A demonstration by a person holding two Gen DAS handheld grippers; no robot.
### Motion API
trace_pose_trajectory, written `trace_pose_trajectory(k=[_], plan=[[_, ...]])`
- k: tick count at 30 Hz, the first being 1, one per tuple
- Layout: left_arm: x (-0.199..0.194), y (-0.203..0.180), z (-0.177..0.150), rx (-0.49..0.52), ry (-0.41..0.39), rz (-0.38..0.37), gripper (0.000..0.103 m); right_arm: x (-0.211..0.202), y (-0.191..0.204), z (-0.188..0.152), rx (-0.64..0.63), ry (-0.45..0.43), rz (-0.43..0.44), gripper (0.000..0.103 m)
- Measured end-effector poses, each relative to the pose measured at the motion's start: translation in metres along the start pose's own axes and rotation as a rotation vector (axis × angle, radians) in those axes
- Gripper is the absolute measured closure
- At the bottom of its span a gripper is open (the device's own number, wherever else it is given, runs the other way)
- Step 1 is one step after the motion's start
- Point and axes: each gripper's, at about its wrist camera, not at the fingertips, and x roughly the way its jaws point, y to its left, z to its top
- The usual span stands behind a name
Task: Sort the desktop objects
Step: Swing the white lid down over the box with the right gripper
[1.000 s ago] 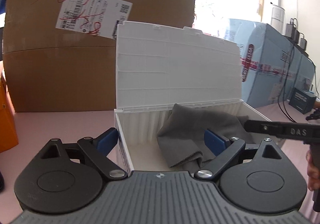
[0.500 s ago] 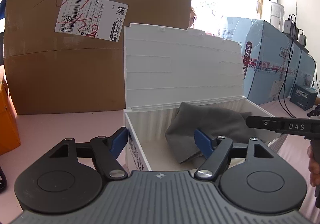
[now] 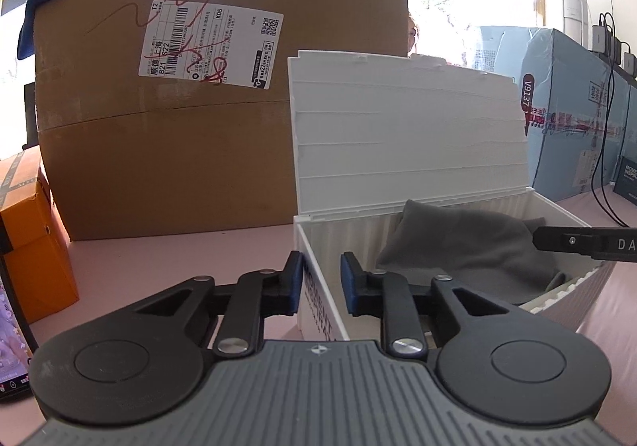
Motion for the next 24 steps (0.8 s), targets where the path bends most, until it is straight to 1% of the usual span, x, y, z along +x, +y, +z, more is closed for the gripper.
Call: trace_pose_trajectory(k=[1, 2, 3, 4, 5, 6, 7, 8, 9, 10, 11, 12, 13, 14, 15, 16, 17, 18, 19, 20, 21, 23, 24], plan=[[0.001, 0.002, 0.001, -0.006, 0.004, -0.005, 0.086, 0.0, -0.002, 0.002, 0.005, 0.001, 0.009, 0.077], [0.002, 0.007, 0.003, -0.036, 0.013, -0.025, 0.085, -0.001, -0.004, 0.003, 0.011, 0.002, 0.02, 0.077], [0.004, 0.014, 0.005, -0.071, 0.024, -0.049, 0.083, -0.003, -0.01, 0.007, 0.034, -0.017, 0.054, 0.074], [0.002, 0.021, 0.011, -0.108, 0.012, -0.062, 0.077, -0.007, -0.017, 0.012, 0.066, -0.055, 0.095, 0.055], [-0.001, 0.029, 0.017, -0.146, -0.003, -0.074, 0.049, -0.011, -0.026, 0.019, 0.097, -0.116, 0.129, 0.021], [-0.006, 0.034, 0.023, -0.166, -0.045, -0.078, 0.003, -0.015, -0.034, 0.026, 0.125, -0.186, 0.16, 0.007], [-0.01, 0.038, 0.028, -0.17, -0.112, -0.074, 0.002, -0.015, -0.042, 0.033, 0.138, -0.236, 0.188, 0.001], [-0.014, 0.041, 0.034, -0.172, -0.183, -0.068, 0.001, -0.008, -0.05, 0.044, 0.141, -0.241, 0.224, 0.001], [-0.015, 0.043, 0.04, -0.164, -0.238, -0.044, 0.0, 0.001, -0.058, 0.056, 0.144, -0.229, 0.263, 0.001], [-0.01, 0.043, 0.046, -0.159, -0.256, -0.023, 0.0, 0.012, -0.065, 0.066, 0.157, -0.207, 0.302, 0.001], [-0.002, 0.044, 0.051, -0.161, -0.245, -0.047, 0.0, 0.024, -0.071, 0.074, 0.174, -0.181, 0.339, 0.004], [0.007, 0.046, 0.057, -0.165, -0.23, -0.079, 0.0, 0.032, -0.077, 0.079, 0.19, -0.173, 0.374, 0.005], [0.016, 0.047, 0.061, -0.179, -0.209, -0.114, 0.0, 0.038, -0.079, 0.082, 0.194, -0.176, 0.397, 0.013], [0.026, 0.049, 0.063, -0.206, -0.191, -0.132, 0.0, 0.043, -0.081, 0.084, 0.195, -0.181, 0.415, 0.027], [0.035, 0.051, 0.065, -0.235, -0.174, -0.147, 0.001, 0.048, -0.082, 0.086, 0.19, -0.175, 0.427, 0.034], [0.044, 0.052, 0.067, -0.265, -0.157, -0.162, 0.002, 0.052, -0.081, 0.087, 0.186, -0.159, 0.449, 0.047], [0.052, 0.056, 0.068, -0.31, -0.134, -0.217, 0.009, 0.055, -0.08, 0.087, 0.183, -0.142, 0.478, 0.066], [0.059, 0.062, 0.067, -0.366, -0.104, -0.301, 0.024, 0.059, -0.079, 0.088, 0.18, -0.124, 0.506, 0.076], [0.061, 0.065, 0.066, -0.406, -0.085, -0.368, 0.028, 0.056, -0.077, 0.088, 0.173, -0.13, 0.517, 0.077], [0.058, 0.066, 0.066, -0.415, -0.083, -0.412, 0.037, 0.049, -0.074, 0.087, 0.145, -0.149, 0.517, 0.077], [0.051, 0.063, 0.066, -0.384, -0.094, -0.435, 0.042, 0.04, -0.071, 0.086, 0.1, -0.171, 0.517, 0.077], [0.033, 0.052, 0.067, -0.266, -0.123, -0.436, 0.041, 0.022, -0.067, 0.08, -0.009, -0.207, 0.52, 0.076], [0.026, 0.049, 0.065, -0.233, -0.12, -0.443, 0.041, 0.014, -0.066, 0.078, -0.052, -0.214, 0.522, 0.075]])
